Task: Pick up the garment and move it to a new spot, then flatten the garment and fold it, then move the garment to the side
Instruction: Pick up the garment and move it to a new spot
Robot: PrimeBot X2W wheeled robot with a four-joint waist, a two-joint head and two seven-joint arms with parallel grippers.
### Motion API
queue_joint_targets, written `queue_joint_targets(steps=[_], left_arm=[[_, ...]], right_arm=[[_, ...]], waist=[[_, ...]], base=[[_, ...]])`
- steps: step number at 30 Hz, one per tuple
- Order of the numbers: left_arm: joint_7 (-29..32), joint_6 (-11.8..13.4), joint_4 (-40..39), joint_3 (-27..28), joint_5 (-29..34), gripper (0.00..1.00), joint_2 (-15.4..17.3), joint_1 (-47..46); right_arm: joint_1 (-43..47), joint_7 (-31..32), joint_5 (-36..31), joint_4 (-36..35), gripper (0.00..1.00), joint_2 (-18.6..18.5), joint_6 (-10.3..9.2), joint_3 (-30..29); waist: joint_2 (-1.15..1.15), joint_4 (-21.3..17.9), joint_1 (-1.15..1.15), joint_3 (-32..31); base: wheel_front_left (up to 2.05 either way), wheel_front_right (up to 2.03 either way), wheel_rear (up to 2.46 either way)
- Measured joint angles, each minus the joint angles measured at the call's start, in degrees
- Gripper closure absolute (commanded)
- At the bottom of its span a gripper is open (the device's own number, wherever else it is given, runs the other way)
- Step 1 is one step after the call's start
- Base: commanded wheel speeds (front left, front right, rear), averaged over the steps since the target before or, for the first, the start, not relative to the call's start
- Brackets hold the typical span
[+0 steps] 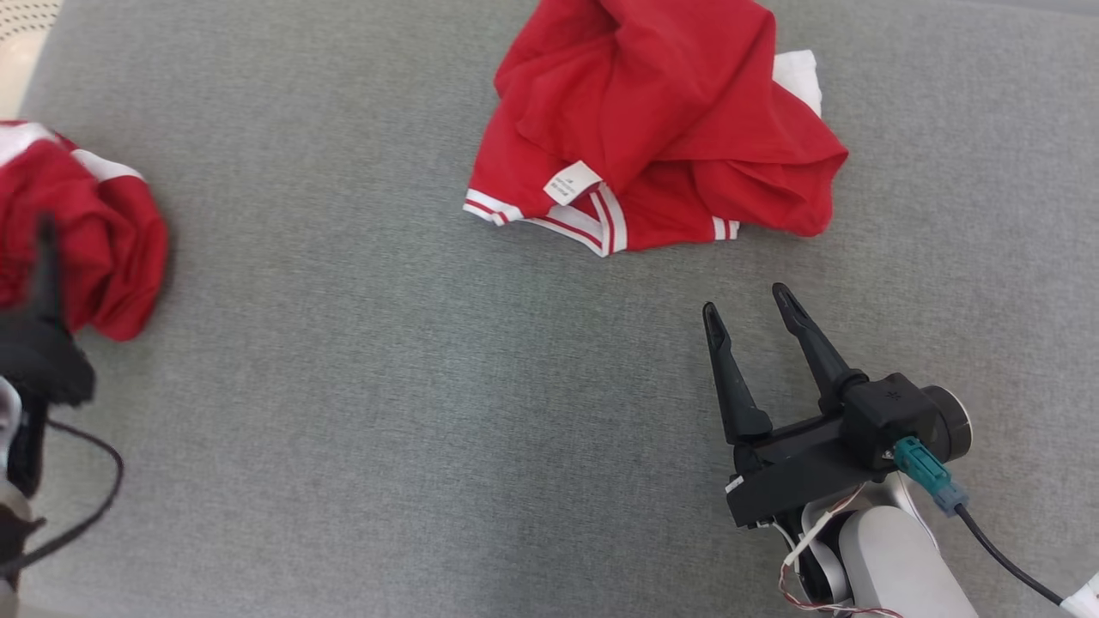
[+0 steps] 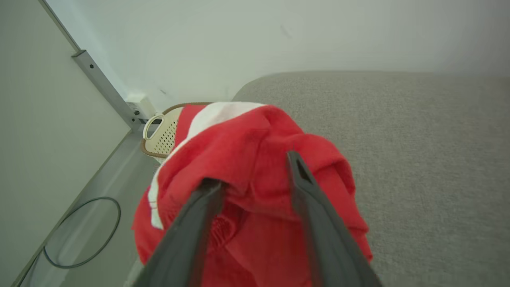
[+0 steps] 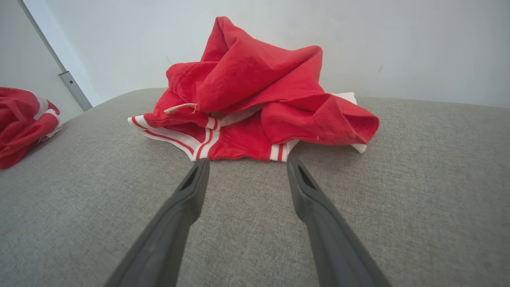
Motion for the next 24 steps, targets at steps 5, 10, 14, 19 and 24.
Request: queue_joint_targets(steps=[5,10,14,19,24], left_arm=[[0.0,-1.9,4.3,-1.0,-0.2,0.00,-0.8,-0.5],[0.0,-2.2,5.0,-0.6,-0.2,0.00,-0.2,-1.0],[1.1,-3.0,6.3,-1.2,-1.0,0.00,-0.4,0.1],[2.3,-3.4,5.7,-2.3,-1.5,0.00,0.0,1.5],[1.4,-3.4,2.6,-2.2,-1.6,0.00,1.0,2.6]], right_arm=[[0.0,-0.1,0.0,0.3,0.00,0.2,0.00,-0.1],[0.2,-0.6,0.5,1.5,0.00,0.5,0.00,0.0],[1.0,-1.2,1.0,2.3,0.00,0.8,0.00,-0.1],[1.5,-1.7,1.6,3.3,0.00,1.1,0.00,-0.1],[2.5,-2.4,2.5,3.9,0.00,1.3,0.00,-0.7]], waist=[[0.00,-0.5,0.00,-0.1],[0.00,-0.3,0.00,-2.0],[0.00,-0.2,-0.01,-4.2],[-0.01,0.0,-0.01,-7.1],[-0.01,0.0,-0.01,-9.3]], base=[[0.00,0.00,0.00],[0.00,0.00,0.00],[0.00,0.00,0.00],[0.00,0.00,0.00],[0.00,0.00,0.00]])
